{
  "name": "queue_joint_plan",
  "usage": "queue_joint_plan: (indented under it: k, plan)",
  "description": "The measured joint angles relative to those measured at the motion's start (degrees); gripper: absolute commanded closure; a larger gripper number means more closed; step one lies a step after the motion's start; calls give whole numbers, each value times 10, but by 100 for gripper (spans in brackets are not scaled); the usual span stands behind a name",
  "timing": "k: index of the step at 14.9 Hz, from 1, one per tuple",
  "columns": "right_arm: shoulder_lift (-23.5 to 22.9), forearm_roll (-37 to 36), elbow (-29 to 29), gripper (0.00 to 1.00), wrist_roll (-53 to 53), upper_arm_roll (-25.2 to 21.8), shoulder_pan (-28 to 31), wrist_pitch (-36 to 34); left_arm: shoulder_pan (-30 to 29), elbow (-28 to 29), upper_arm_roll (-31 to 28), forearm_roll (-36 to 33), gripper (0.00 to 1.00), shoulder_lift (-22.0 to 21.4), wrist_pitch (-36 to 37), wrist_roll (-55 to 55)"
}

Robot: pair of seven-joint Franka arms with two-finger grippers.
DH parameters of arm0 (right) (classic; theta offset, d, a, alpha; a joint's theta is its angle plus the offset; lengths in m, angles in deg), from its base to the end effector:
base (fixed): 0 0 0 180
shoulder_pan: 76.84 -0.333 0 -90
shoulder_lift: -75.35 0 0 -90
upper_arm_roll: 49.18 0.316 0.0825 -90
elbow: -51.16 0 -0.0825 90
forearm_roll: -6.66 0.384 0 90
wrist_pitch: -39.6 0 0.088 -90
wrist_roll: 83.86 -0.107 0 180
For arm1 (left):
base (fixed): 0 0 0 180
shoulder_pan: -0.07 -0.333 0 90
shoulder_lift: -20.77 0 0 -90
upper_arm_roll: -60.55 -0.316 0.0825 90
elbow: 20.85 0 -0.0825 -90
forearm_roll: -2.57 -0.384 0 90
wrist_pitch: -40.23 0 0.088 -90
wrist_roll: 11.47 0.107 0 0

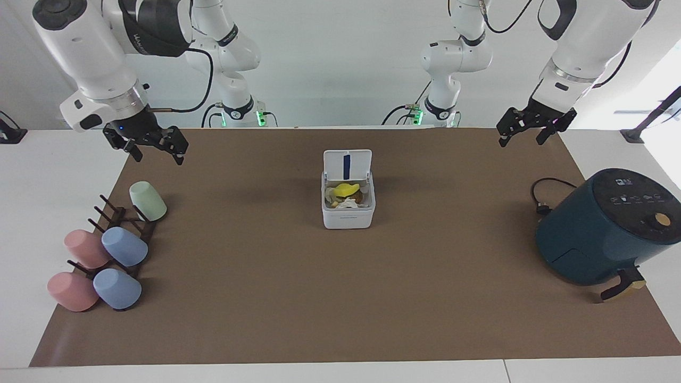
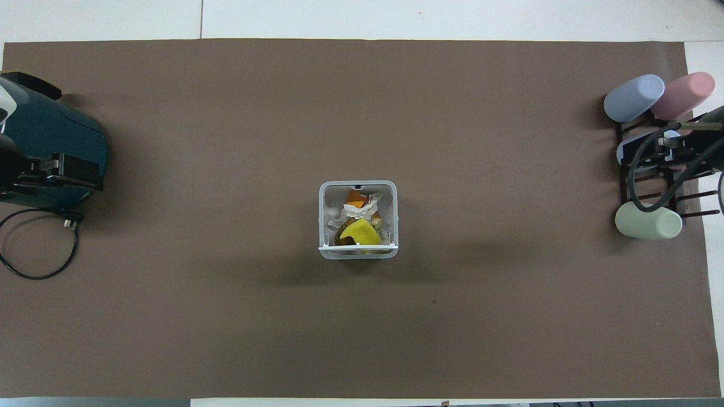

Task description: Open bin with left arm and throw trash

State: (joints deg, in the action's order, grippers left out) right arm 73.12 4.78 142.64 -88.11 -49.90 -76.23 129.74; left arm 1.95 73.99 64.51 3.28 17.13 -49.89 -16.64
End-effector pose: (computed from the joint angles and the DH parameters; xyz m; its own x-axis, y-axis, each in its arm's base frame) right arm 0.5642 -0.0165 0.5908 0.9935 -0.0971 -0.0596 -0.0950 -0.9948 0.0377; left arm 0.5309 -0.0568 0.6193 0.9997 -0.0114 -0.0196 -0.0113 -0.9999 0.0063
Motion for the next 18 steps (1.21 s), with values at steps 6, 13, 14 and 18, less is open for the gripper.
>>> queue_joint_plan:
  k: [6, 13, 14, 18]
  plan:
    - [20, 0, 32, 0, 0, 0, 0, 1, 0, 0, 0, 0, 0, 0, 1, 0]
    - [34, 0, 52, 0, 0, 2, -2, 13, 1, 0, 2, 0, 0, 0, 1, 0]
    - [34, 0, 52, 0, 0, 2, -2, 13, 1, 0, 2, 0, 0, 0, 1, 0]
    - [34, 0, 52, 0, 0, 2, -2, 13, 1, 0, 2, 0, 0, 0, 1, 0]
